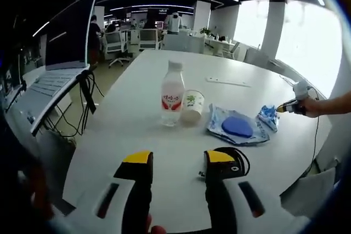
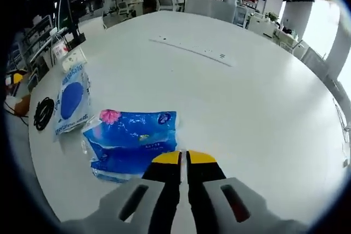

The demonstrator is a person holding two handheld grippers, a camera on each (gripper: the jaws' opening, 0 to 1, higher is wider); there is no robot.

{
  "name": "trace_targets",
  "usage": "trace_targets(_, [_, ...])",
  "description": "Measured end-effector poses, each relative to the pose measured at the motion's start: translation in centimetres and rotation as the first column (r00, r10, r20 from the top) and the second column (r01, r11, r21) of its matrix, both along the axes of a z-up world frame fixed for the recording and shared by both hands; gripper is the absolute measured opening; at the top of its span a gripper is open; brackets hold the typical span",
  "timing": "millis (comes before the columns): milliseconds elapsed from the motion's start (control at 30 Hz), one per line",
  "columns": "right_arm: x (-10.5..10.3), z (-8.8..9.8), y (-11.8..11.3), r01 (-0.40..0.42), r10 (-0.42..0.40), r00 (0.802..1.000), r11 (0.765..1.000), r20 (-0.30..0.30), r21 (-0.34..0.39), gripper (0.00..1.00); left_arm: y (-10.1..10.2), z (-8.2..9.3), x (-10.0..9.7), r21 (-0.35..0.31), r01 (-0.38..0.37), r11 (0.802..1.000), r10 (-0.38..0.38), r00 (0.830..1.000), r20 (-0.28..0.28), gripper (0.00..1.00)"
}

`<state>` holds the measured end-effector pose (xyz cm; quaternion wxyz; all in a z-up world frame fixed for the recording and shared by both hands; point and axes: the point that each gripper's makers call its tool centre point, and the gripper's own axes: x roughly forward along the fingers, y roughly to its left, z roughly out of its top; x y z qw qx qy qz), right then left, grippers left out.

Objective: Arrange the tabletop items into an orderly group along one side of the table until the central work area is clear of visible clutter.

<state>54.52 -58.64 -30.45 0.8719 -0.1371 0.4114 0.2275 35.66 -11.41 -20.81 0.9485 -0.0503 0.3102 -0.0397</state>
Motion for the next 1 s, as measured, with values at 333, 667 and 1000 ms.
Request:
trace_targets(333, [-1.3, 0.5, -1.3, 0.094, -0.094, 0.996, 0.995, -0.012, -0.024, 0.00, -0.3, 0.5, 0.9, -0.006, 0.017, 1.000, -0.017, 1.000, 0.019, 0.36])
trace_targets(667, [-4.1, 0.2, -2.5, 0.173, -0.173, 0.984, 0.985, -0.029, 0.001, 0.01, -0.3, 0.8, 0.8, -0.011, 0.043, 0.999, -0.043, 0.999, 0.031, 0.36])
trace_targets(1000, [-7.3, -0.2, -2.5, 0.183, -0.182, 0.982, 0.983, -0.051, 0.021, 0.02, -0.1, 0.8, -0.4, -0.014, 0.062, 0.998, -0.061, 0.998, 0.035, 0.35])
